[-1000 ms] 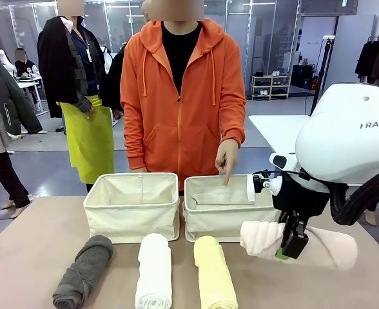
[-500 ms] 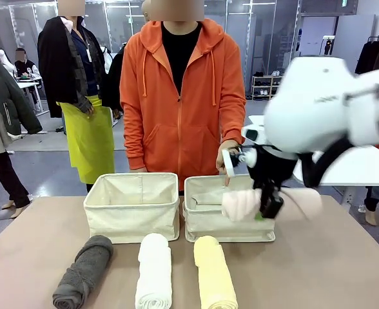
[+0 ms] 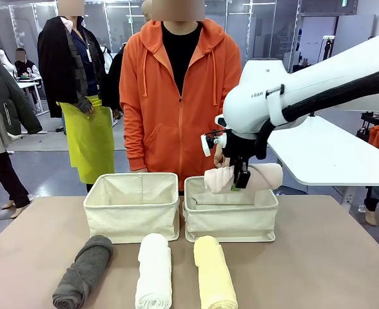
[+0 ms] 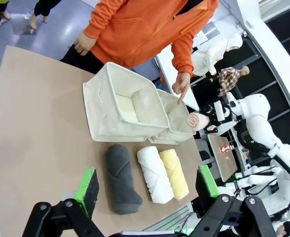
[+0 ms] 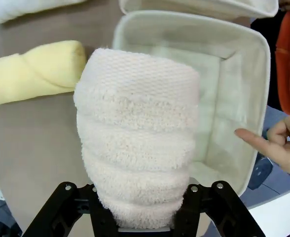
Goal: Divide the towels into two baskets.
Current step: Pick up one hotel-folded towel and place it in the Fabric basket indicated by the person.
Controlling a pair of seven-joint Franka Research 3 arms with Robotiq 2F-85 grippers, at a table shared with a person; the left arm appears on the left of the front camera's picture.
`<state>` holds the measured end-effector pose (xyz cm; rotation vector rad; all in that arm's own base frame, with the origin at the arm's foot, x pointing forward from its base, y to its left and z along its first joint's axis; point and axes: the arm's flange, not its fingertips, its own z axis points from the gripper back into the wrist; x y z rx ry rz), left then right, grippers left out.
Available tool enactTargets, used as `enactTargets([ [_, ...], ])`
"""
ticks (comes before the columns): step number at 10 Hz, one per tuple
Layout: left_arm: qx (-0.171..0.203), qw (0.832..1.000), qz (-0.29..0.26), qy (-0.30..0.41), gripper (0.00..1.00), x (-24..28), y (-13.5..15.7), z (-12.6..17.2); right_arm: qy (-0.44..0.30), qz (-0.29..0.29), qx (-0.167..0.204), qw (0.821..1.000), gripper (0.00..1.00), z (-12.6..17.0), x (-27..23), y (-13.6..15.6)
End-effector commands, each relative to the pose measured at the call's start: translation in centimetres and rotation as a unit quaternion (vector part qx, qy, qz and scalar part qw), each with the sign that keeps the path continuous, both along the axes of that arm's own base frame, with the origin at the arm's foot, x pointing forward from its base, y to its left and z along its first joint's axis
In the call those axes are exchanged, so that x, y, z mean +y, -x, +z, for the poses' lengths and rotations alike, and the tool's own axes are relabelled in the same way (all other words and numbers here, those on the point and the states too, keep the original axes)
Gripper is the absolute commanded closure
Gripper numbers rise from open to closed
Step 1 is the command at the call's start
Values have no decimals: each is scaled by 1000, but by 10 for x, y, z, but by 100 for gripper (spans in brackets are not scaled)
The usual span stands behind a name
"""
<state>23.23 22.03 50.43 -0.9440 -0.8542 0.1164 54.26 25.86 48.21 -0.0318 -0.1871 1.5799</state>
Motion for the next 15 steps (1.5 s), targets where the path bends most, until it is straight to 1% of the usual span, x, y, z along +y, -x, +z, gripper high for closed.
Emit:
enactTargets([
  [1,-12,1000,-4,4,0,2,1,2,10,27,-22,999,68,-5,11,-20],
  [2,-12,1000,-4,4,0,2,1,2,17,31,-31,999,68,-12,16,-30],
  [3,-12,1000,-4,4,0,2,1,2,12,31,-26,999,68,-18,19,-38],
  [5,-12,1000,-4,4,0,2,1,2,-6,33,-31,999,68,-33,21,-50],
  [6,-12,1000,-4,4,0,2,1,2,-13,29,-47,998,68,-49,22,-57],
  [8,-12,1000,-4,4,0,2,1,2,-6,26,-50,998,68,-64,23,-61],
  [9,-12,1000,-4,4,0,2,1,2,-4,25,-47,999,66,-68,23,-61],
  [10,-12,1000,-4,4,0,2,1,2,-5,23,-42,999,49,-72,22,-62],
  [11,-12,1000,-4,4,0,2,1,2,-3,23,-40,999,37,-74,22,-61],
  [12,-12,1000,-4,4,0,2,1,2,-1,20,-38,999,20,-75,22,-62],
  [13,-12,1000,-4,4,0,2,1,2,-3,18,-38,999,8,-75,22,-61],
  [14,-12,1000,-4,4,0,2,1,2,-2,17,-39,999,0,-75,22,-60],
  [15,-12,1000,-4,4,0,2,1,2,-2,15,-39,999,0,-74,22,-60],
])
